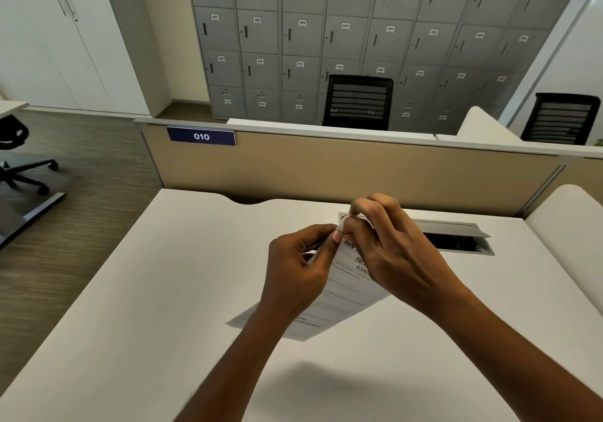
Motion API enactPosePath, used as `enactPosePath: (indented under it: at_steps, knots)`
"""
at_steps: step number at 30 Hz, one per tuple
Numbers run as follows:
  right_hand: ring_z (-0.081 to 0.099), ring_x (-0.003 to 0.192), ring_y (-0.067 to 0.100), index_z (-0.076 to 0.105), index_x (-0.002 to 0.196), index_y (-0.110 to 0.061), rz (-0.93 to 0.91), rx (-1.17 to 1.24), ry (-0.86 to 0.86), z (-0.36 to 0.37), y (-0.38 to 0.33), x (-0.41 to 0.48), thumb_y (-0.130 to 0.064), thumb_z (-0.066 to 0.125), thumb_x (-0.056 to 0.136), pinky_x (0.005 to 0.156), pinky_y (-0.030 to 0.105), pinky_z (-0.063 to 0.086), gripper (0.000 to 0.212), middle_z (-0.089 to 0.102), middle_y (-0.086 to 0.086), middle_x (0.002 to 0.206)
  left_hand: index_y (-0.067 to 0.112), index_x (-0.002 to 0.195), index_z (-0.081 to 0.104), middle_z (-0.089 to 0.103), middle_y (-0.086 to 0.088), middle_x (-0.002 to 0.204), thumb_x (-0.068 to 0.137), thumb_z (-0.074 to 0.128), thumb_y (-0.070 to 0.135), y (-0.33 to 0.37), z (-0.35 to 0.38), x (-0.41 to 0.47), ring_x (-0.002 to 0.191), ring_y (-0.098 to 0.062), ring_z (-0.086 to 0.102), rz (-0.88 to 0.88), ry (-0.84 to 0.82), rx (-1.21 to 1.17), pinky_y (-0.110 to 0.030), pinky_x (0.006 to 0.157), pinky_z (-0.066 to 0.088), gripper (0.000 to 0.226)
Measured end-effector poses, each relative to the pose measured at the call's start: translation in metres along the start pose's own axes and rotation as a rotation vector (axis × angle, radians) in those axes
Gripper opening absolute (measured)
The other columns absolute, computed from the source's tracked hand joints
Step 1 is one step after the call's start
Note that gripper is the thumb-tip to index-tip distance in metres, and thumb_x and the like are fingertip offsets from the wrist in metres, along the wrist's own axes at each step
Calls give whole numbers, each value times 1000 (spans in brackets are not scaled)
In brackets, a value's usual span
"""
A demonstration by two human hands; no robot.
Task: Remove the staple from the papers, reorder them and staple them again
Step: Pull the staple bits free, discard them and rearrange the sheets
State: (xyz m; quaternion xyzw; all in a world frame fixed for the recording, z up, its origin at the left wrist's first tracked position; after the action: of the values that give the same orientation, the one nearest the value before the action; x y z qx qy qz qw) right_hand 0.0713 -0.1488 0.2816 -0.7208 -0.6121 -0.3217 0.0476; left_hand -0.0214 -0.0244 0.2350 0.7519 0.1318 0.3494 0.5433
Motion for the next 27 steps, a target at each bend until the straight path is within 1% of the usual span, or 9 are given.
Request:
enactPosePath:
  at_steps: [2, 7, 10, 14, 17, 19, 22, 25, 27]
  knots:
    - [47, 115, 30, 61, 111, -1, -2, -17, -1, 1, -1, -1, -20, 65, 90, 92, 38, 53, 29, 42, 14, 125, 17, 106, 79, 79, 11, 92, 99, 67, 18, 3, 1, 1, 87, -9, 76, 25, -8, 20, -33, 69, 63, 14]
    - [48, 115, 31, 58, 110, 1, -21, -43, 8, -1, -2, 4, -18, 42, 102, 93, 40, 52, 27, 41, 14, 125, 16, 105, 78, 78, 12, 92, 99, 66, 18, 3, 2, 1, 85, -5, 75, 62, -24, 43, -24, 67, 61, 14]
    - [49, 114, 29, 59, 107, 1, 5, -3, 22, 1, -2, 5, -17, 44, 104, 93, 38, 52, 24, 44, 13, 123, 14, 101, 79, 79, 9, 91, 99, 66, 19, 0, 2, 2, 84, -6, 75, 52, -16, 32, -17, 69, 58, 14]
    - [51, 112, 29, 58, 105, -1, 23, 60, 34, 4, -2, 4, -17, 45, 103, 94, 36, 51, 21, 44, 12, 123, 15, 100, 79, 79, 8, 89, 99, 65, 23, -4, 4, 1, 83, -8, 76, 17, -13, 14, -17, 69, 57, 16]
    - [47, 116, 30, 57, 107, -2, 17, 40, 35, 6, -1, 3, -18, 55, 96, 95, 38, 51, 19, 42, 12, 123, 18, 100, 79, 79, 10, 88, 99, 65, 22, -5, 4, 1, 82, -7, 76, -4, 5, 15, -18, 68, 59, 15]
    - [45, 118, 32, 59, 107, -5, 96, 81, 53, 7, -1, 2, -24, 54, 94, 96, 40, 49, 24, 44, 14, 125, 19, 102, 79, 79, 10, 88, 100, 64, 24, -5, 4, 2, 82, -8, 76, -12, 37, 10, -20, 68, 60, 15]
    - [48, 114, 30, 64, 106, -11, 361, 247, 167, 2, -4, -1, -27, 53, 96, 92, 42, 46, 21, 54, 13, 120, 21, 105, 78, 78, 11, 88, 100, 64, 24, -4, 4, 3, 84, -10, 76, -25, 81, -28, -23, 66, 61, 16]
    - [52, 97, 22, 65, 100, -17, 568, 285, 274, -6, -10, -6, -24, 61, 93, 84, 40, 40, 11, 60, 4, 101, 19, 107, 78, 79, 10, 90, 101, 63, 23, -2, 3, 3, 85, -15, 76, -18, 126, -62, -28, 64, 62, 17]
    - [53, 83, 15, 64, 91, -19, 680, 399, 295, -11, -16, -5, -24, 63, 93, 77, 35, 43, 5, 60, -6, 88, 18, 109, 77, 79, 9, 93, 102, 62, 22, -3, 4, 3, 87, -17, 77, -15, 147, -96, -30, 66, 63, 18]
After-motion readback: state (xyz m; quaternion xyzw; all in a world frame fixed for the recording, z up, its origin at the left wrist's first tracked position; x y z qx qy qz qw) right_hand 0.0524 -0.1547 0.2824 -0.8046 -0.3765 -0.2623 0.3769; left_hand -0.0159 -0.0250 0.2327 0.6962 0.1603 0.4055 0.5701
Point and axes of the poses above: each hand's wrist, its own x-axis towards the middle knuckle, its own z-axis out of the palm, y = z × x, the point moved 4 cm from there along x, towards the middle knuckle
